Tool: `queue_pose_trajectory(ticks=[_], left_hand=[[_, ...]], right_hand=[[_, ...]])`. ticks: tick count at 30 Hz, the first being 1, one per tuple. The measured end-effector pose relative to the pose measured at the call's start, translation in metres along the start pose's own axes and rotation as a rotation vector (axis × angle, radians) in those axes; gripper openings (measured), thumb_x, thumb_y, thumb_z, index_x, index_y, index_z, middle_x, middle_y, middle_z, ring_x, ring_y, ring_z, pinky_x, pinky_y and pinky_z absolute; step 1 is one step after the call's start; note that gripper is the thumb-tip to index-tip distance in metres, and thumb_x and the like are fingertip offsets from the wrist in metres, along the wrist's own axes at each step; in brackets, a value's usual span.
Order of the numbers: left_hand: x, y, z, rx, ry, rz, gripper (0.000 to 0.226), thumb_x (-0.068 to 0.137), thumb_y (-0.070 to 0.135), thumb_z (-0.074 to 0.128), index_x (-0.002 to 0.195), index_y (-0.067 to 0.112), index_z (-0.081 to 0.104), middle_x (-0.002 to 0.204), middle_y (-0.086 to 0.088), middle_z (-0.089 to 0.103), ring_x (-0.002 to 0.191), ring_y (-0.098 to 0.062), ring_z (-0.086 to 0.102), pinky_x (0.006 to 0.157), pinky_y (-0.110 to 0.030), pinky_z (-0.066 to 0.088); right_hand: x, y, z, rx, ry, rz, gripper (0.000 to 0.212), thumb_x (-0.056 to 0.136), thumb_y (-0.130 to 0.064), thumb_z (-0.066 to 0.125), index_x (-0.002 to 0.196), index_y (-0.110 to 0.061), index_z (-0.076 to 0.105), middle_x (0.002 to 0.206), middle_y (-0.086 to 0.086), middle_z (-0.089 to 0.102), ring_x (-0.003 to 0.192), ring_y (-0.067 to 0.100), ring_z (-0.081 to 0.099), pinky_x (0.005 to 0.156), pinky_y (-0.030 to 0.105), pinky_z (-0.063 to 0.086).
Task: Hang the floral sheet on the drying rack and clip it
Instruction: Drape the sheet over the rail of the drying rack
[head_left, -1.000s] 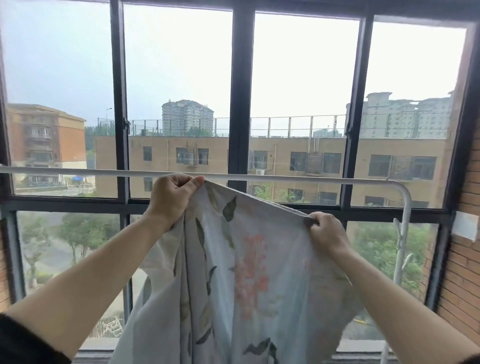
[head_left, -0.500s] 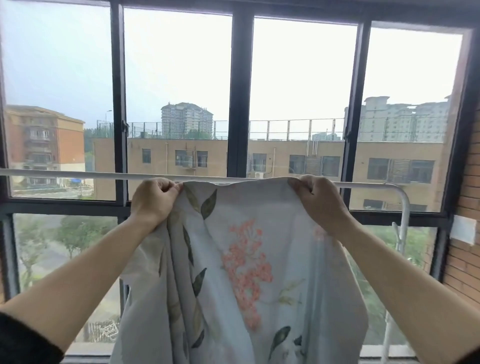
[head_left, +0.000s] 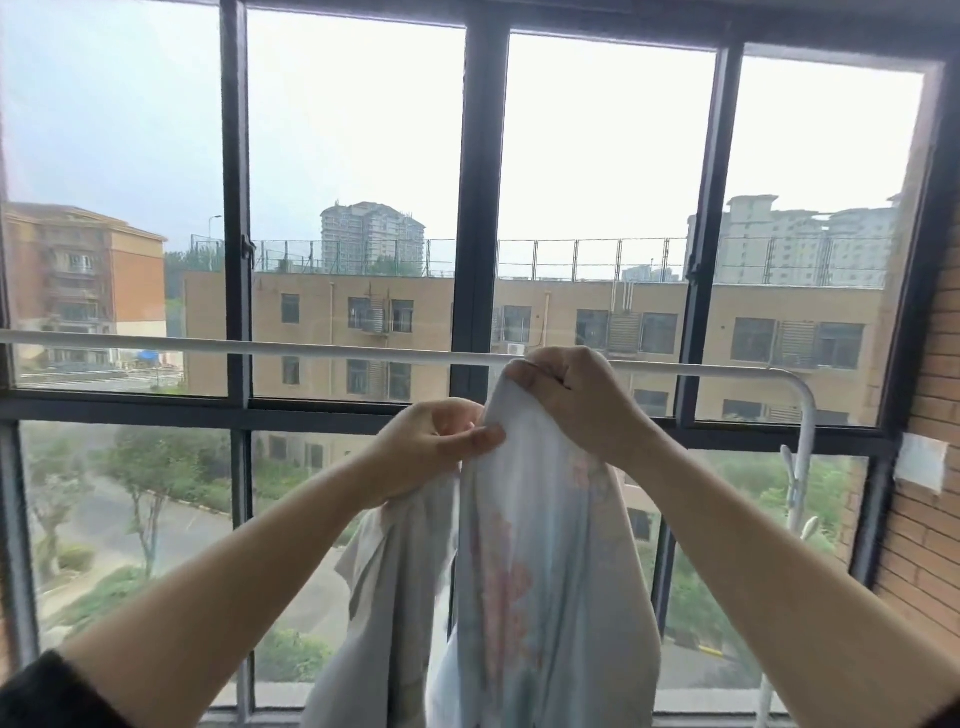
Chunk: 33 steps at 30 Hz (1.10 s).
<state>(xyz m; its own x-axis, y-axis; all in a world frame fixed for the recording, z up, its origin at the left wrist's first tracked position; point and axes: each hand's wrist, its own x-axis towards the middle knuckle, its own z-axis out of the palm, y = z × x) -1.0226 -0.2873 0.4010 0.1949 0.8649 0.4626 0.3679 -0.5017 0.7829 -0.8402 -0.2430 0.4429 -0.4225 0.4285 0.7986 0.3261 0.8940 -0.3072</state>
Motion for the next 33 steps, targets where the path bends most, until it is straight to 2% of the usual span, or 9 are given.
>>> queue_pose_trajectory(ticks=[2, 5, 8, 11, 16, 22, 26, 29, 33], left_hand=[[-0.003, -0.004, 0.003, -0.091, 0.037, -0.05, 0.034, 0.077, 0.047, 0.071, 0.072, 0.013, 0.069, 0.068, 0.0, 0.061, 0.062, -0.014, 0.054, 0.057, -0.026, 0.042], [-0.002, -0.002, 0.0, -0.111, 0.185, -0.05, 0.05, 0.083, 0.045, 0.063, 0.084, -0.005, 0.064, 0.074, -0.011, 0.058, 0.067, -0.02, 0.051, 0.062, -0.032, 0.04], [0.003, -0.002, -0.011, 0.0, 0.271, -0.018, 0.053, 0.085, 0.049, 0.061, 0.085, -0.004, 0.063, 0.073, -0.012, 0.055, 0.066, -0.021, 0.051, 0.066, -0.034, 0.041], [0.006, -0.001, -0.025, -0.029, 0.381, 0.0, 0.047, 0.086, 0.045, 0.061, 0.086, -0.002, 0.066, 0.075, -0.011, 0.058, 0.068, -0.02, 0.053, 0.069, -0.036, 0.044], [0.014, -0.007, -0.029, 0.131, 0.481, 0.039, 0.052, 0.09, 0.042, 0.058, 0.083, -0.01, 0.062, 0.069, -0.008, 0.051, 0.065, -0.017, 0.046, 0.064, -0.03, 0.038], [0.007, -0.034, -0.03, 0.247, 0.26, -0.1, 0.07, 0.063, 0.072, 0.059, 0.055, 0.003, 0.049, 0.053, -0.002, 0.041, 0.05, -0.015, 0.037, 0.053, -0.028, 0.029], [-0.002, -0.05, -0.029, 0.4, -0.052, -0.162, 0.045, 0.065, 0.051, 0.077, 0.053, 0.015, 0.053, 0.051, 0.009, 0.042, 0.049, -0.008, 0.039, 0.051, -0.024, 0.028], [-0.001, -0.057, -0.028, 0.381, -0.067, -0.157, 0.035, 0.075, 0.028, 0.079, 0.049, 0.023, 0.057, 0.046, 0.014, 0.048, 0.046, 0.001, 0.041, 0.048, -0.015, 0.03], [0.006, -0.059, -0.032, 0.512, -0.056, -0.225, 0.03, 0.08, 0.042, 0.066, 0.059, 0.024, 0.055, 0.055, 0.016, 0.053, 0.057, -0.001, 0.049, 0.056, -0.018, 0.037]], right_hand=[[-0.005, 0.005, 0.001, 0.0, -0.015, 0.018, 0.042, 0.094, -0.03, 0.056, 0.056, -0.013, 0.05, 0.051, -0.008, 0.036, 0.048, 0.005, 0.03, 0.046, 0.02, 0.028], [-0.016, 0.018, 0.002, 0.016, -0.045, 0.091, 0.05, 0.089, -0.034, 0.063, 0.057, -0.005, 0.039, 0.052, -0.005, 0.031, 0.049, 0.007, 0.028, 0.044, 0.023, 0.025], [-0.035, 0.039, -0.002, 0.1, -0.161, 0.286, 0.049, 0.075, -0.036, 0.078, 0.064, 0.002, 0.05, 0.054, -0.004, 0.044, 0.048, 0.01, 0.042, 0.045, 0.021, 0.035], [-0.06, 0.064, -0.007, -0.093, -0.27, 0.384, 0.036, 0.075, -0.03, 0.078, 0.059, -0.007, 0.055, 0.055, -0.007, 0.049, 0.049, 0.007, 0.043, 0.048, 0.02, 0.036], [-0.081, 0.087, -0.026, -0.218, -0.174, 0.512, 0.032, 0.084, -0.027, 0.07, 0.055, -0.017, 0.063, 0.05, -0.005, 0.056, 0.043, 0.004, 0.048, 0.045, 0.016, 0.038], [-0.065, 0.082, -0.052, 0.039, 0.089, 0.697, 0.021, 0.091, -0.006, 0.057, 0.075, 0.003, 0.067, 0.058, 0.015, 0.06, 0.038, 0.019, 0.057, 0.038, 0.026, 0.048], [-0.039, 0.072, -0.065, 0.291, 0.371, 0.662, 0.033, 0.087, 0.006, 0.053, 0.063, -0.011, 0.067, 0.064, 0.009, 0.063, 0.046, 0.018, 0.062, 0.045, 0.026, 0.055], [-0.025, 0.066, -0.065, 0.463, 0.554, 0.614, 0.027, 0.089, 0.003, 0.055, 0.069, -0.012, 0.067, 0.071, 0.007, 0.066, 0.058, 0.018, 0.066, 0.056, 0.026, 0.059], [-0.019, 0.073, -0.063, 0.435, 0.654, 0.633, 0.024, 0.095, -0.006, 0.044, 0.078, -0.018, 0.058, 0.077, 0.003, 0.065, 0.066, 0.019, 0.066, 0.067, 0.037, 0.058]])
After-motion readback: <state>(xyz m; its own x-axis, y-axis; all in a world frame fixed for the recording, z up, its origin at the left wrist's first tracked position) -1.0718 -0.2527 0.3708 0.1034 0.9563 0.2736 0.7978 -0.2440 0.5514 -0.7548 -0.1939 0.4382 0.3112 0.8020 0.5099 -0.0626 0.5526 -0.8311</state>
